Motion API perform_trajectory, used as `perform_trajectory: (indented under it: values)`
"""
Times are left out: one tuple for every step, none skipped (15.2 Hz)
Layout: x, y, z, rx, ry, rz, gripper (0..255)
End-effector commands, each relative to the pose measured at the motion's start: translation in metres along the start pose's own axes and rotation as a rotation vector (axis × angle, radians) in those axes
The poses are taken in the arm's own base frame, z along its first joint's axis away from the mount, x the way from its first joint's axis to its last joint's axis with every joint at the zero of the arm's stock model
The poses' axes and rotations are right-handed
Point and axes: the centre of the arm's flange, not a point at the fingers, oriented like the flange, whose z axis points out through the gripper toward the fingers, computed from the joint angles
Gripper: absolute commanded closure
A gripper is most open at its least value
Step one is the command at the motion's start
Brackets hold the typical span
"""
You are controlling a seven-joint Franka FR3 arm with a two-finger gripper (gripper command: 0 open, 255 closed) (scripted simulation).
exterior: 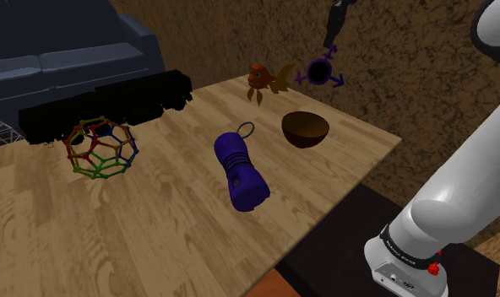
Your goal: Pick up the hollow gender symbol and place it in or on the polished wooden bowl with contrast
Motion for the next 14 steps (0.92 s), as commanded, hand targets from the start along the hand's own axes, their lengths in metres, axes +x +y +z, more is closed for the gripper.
perform_trajectory:
  values:
    - [-0.001,0.006,0.007,0.000,0.000,-0.001,255]
    - [-0.001,0.007,0.012,0.000,0.000,-0.001,255]
    - [-0.001,0.009,0.017,0.000,0.000,-0.001,255]
    - [-0.002,0.011,0.022,0.000,0.000,-0.001,255]
    - [-0.002,0.013,0.027,0.000,0.000,-0.001,255]
    - [-0.002,0.015,0.032,0.000,0.000,-0.001,255]
    - [-0.002,0.017,0.037,0.000,0.000,-0.001,255]
    - [-0.003,0.019,0.041,0.000,0.000,-0.001,255]
    - [-0.003,0.021,0.046,0.000,0.000,-0.001,255]
    - [-0.003,0.023,0.051,0.000,0.000,-0.001,255]
    - [-0.003,0.024,0.056,0.000,0.000,-0.001,255]
    - [-0.004,0.026,0.061,0.000,0.000,-0.001,255]
    - [-0.004,0.028,0.066,0.000,0.000,-0.001,255]
    - [-0.004,0.030,0.071,0.000,0.000,-0.001,255]
